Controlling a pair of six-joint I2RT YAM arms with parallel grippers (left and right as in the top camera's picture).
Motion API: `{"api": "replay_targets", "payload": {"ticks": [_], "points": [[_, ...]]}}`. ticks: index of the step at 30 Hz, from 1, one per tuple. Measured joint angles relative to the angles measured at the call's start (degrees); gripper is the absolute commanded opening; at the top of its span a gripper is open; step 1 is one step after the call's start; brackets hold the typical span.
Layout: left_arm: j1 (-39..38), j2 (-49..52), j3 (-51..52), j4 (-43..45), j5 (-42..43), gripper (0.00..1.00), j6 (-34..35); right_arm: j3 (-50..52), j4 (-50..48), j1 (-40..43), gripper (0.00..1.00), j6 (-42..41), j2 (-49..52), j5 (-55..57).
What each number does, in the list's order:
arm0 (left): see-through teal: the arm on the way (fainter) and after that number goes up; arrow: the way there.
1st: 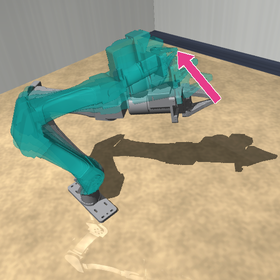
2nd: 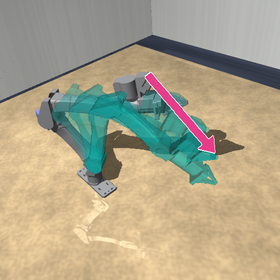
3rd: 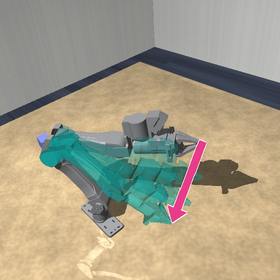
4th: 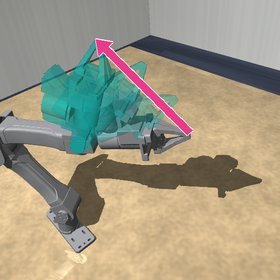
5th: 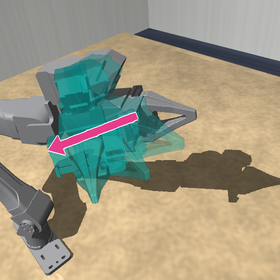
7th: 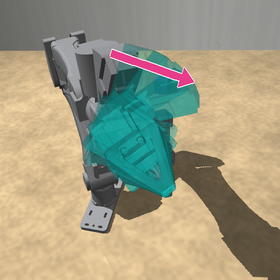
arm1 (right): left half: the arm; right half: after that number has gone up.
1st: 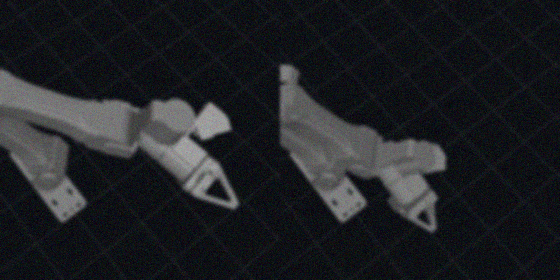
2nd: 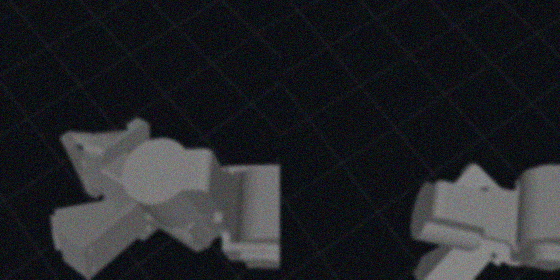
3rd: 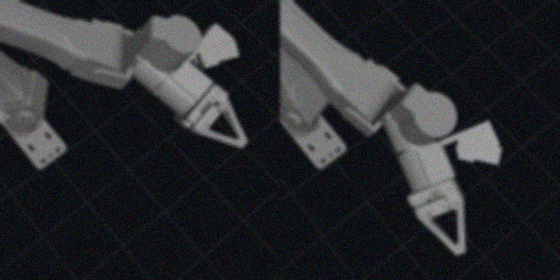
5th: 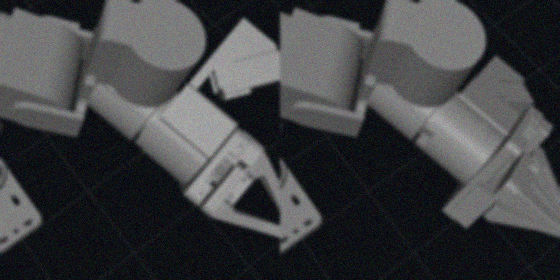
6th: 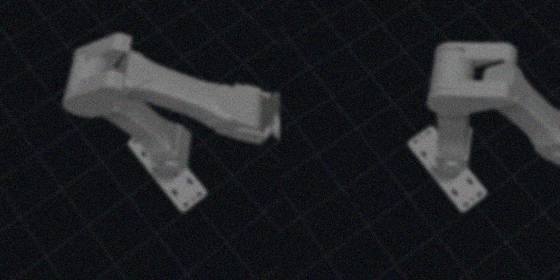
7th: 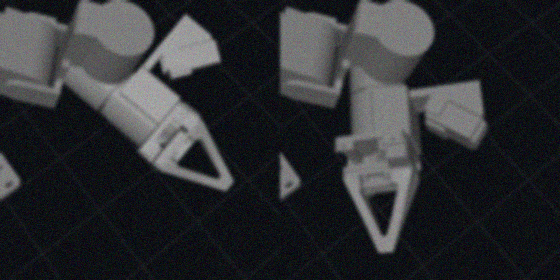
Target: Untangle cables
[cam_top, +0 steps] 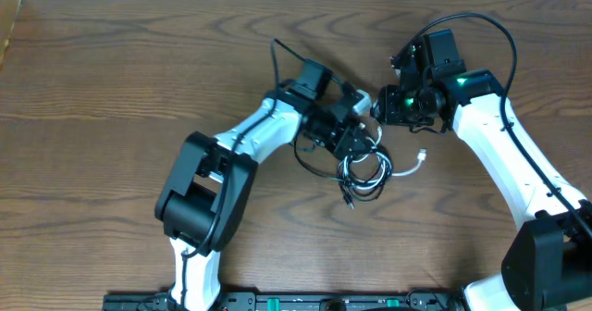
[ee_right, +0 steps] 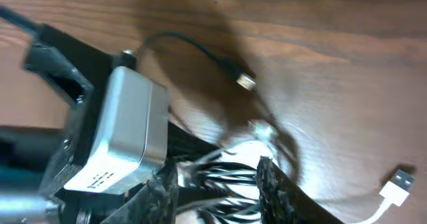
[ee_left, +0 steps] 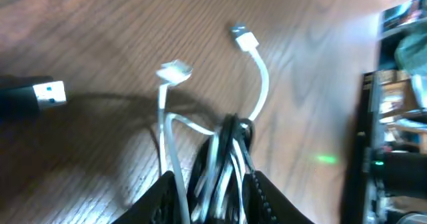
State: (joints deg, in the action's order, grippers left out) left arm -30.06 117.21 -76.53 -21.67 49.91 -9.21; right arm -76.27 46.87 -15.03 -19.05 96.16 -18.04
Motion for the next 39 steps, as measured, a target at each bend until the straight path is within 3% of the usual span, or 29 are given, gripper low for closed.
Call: {"api": "replay_targets", "payload": {"ticks": [12,24,31,39], "points": [[-2.86,0.00,0.00,-1.88,-15.08,0.33,0.63,0.11,-0.04,-0.02,0.40,-0.04,0.02,1.01],[2.23,-4.22,-0.11,-4.83,-4.68,0.35,1.99,0.11,-0.09,-0.07,0.43,-0.07,0.02,1.01],[5.16,-5.88,-0.70,-12.68,-4.63,0.37,4.11,0.11,-0.24,-0.07,0.44,-0.02,0.02,1.01],[1.09,-5.88,-0.63,-12.76,-9.42,0.37,6.10,0.11,-0.26,-0.07,0.45,-0.02,0.02,1.01]]}}
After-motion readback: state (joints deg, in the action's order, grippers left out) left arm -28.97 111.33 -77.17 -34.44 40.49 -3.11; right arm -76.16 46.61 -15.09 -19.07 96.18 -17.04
